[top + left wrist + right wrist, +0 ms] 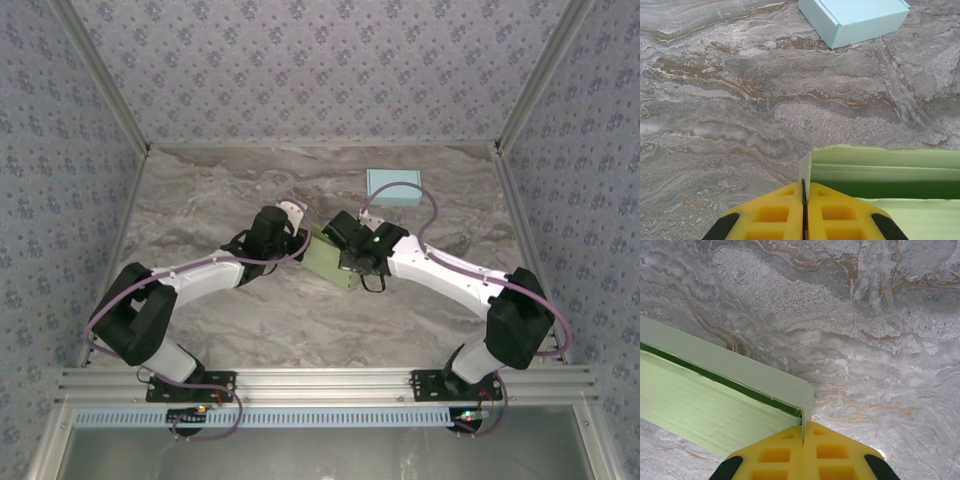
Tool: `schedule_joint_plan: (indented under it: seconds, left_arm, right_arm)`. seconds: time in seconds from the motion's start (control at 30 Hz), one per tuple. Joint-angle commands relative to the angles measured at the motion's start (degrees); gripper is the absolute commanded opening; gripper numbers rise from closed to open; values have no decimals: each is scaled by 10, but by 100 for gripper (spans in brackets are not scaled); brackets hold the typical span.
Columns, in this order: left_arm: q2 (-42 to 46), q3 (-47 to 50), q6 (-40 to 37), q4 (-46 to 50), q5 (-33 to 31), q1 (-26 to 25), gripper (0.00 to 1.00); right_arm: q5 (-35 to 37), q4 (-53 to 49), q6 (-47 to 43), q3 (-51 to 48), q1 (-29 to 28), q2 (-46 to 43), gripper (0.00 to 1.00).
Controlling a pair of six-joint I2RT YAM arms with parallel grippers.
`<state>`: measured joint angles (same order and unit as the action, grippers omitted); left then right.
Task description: Fold the paper box
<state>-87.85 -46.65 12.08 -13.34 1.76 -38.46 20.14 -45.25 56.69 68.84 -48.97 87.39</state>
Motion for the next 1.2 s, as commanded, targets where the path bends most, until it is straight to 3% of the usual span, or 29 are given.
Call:
schedule_joint_plan:
  seconds: [0.0, 0.43, 0.97, 1.17]
  left_arm:
    - [-1, 0, 1, 8, 9, -19, 8]
    - [-14, 0, 21, 9, -25, -36, 7]
    - [-9, 19, 47, -9, -43, -36, 6]
    - [-7, 28, 50, -23, -47, -36, 5]
  right_arm:
    - [-24, 10, 19, 18, 6, -6, 5]
    - [-66, 37, 47, 19, 9, 11, 5]
    - [-47, 46, 99, 0, -14, 9, 9]
    - [-37, 60, 115, -52, -24, -11, 13]
